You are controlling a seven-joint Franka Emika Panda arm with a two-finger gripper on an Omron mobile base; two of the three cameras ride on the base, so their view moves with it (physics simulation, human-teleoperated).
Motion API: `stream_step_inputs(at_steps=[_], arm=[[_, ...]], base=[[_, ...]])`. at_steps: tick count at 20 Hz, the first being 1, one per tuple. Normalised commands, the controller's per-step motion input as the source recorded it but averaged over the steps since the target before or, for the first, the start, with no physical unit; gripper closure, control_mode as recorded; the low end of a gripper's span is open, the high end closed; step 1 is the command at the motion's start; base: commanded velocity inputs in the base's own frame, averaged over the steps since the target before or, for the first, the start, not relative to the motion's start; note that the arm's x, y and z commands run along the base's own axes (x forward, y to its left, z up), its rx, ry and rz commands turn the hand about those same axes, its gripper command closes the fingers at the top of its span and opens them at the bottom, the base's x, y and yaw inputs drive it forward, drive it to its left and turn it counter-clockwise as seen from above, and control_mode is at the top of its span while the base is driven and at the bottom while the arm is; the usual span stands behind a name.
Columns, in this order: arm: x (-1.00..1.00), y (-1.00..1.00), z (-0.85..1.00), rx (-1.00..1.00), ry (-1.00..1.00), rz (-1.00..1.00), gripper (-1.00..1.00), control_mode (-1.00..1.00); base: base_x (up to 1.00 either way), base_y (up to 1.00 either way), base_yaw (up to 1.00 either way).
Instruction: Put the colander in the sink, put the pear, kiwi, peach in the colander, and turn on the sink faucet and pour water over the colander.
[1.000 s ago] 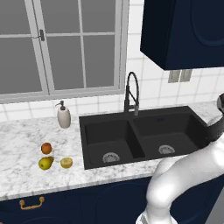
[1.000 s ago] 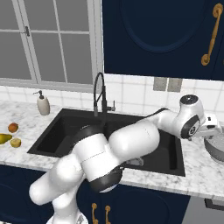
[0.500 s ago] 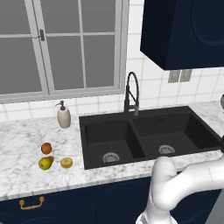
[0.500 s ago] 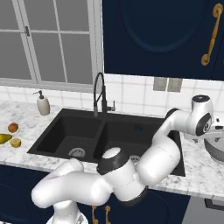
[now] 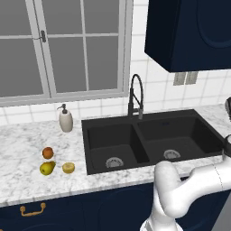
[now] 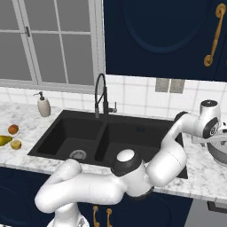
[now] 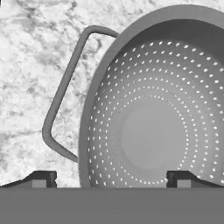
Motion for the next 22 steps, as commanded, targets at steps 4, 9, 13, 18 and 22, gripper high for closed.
stream_step_inputs(at_steps=[4, 9, 13, 18, 22], arm=[[0.06, -0.02, -0.41, 0.05, 0.15, 0.07, 1.00, -1.00], [-0.09, 0.03, -0.11, 0.14, 0.02, 0.10, 1.00, -1.00], [-0.44, 0.66, -0.03, 0.14, -0.03, 0.11, 1.00, -1.00], [-0.42, 1.00, -0.14, -0.01, -0.26, 0.35, 1.00, -1.00], [-0.78, 1.00, -0.23, -0.09, -0.36, 0.38, 1.00, -1.00]], base=[[0.00, 0.00, 0.00], [0.00, 0.00, 0.00], [0.00, 0.00, 0.00], [0.00, 0.00, 0.00], [0.00, 0.00, 0.00]])
